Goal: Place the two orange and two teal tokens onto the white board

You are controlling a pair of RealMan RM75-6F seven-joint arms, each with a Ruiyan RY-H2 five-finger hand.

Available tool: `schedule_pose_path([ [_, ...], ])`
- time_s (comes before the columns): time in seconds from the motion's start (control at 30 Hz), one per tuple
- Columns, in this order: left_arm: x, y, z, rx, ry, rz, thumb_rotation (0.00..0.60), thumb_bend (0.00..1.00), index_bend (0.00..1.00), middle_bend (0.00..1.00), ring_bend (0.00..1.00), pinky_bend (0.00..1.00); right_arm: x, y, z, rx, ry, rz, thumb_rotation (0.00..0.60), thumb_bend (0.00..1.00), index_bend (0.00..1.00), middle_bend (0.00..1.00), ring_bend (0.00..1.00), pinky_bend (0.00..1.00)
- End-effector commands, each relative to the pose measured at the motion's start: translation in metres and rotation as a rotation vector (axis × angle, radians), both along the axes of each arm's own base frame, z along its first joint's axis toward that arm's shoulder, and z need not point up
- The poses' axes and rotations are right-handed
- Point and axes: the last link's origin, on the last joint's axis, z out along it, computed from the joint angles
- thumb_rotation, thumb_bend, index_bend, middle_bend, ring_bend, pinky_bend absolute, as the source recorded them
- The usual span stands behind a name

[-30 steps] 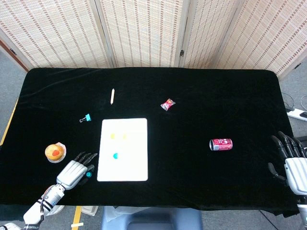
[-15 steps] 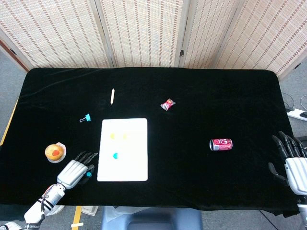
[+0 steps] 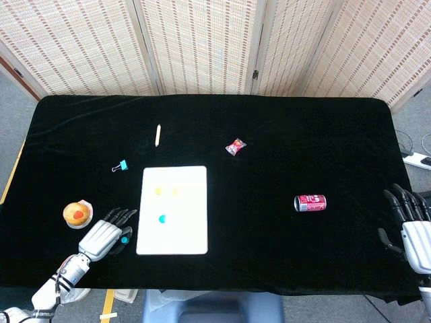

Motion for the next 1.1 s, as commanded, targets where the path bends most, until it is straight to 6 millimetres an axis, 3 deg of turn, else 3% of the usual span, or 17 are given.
schedule_pose_path([
  [0.03, 0.02, 0.016, 0.007, 0.026, -0.042, -0.039, 0.6, 0.48, 0.5, 0.06, 0.0, 0.0, -0.001, 0.0, 0.0, -0.002, -0.001, -0.001, 0.6, 0.44, 0.0, 0.0, 0.0, 0.0],
  [0.3, 0.072, 0.052, -0.003, 0.024, -0.082, -0.125, 0.6, 0.48, 0.5, 0.06, 0.0, 0.0, -0.003, -0.001, 0.001, 0.001, -0.002, -0.005, 0.6, 0.44, 0.0, 0.0, 0.0, 0.0],
  [0.57, 0.112, 0.071, -0.027, -0.017, -0.079, -0.167, 0.6, 0.48, 0.5, 0.06, 0.0, 0.0, -0.006, 0.0, 0.002, -0.002, -0.001, -0.022, 0.6, 0.44, 0.0, 0.0, 0.0, 0.0],
  [0.83, 0.129, 0.078, -0.049, -0.052, -0.048, -0.178, 0.6, 0.48, 0.49, 0.06, 0.0, 0.0, -0.007, -0.002, 0.002, 0.003, 0.002, -0.027, 0.6, 0.44, 0.0, 0.0, 0.0, 0.0],
  [1.1, 0.133, 0.079, -0.065, -0.073, -0.028, -0.16, 0.6, 0.48, 0.48, 0.06, 0.0, 0.0, -0.007, -0.003, 0.0, 0.009, 0.002, -0.029, 0.6, 0.44, 0.0, 0.0, 0.0, 0.0],
])
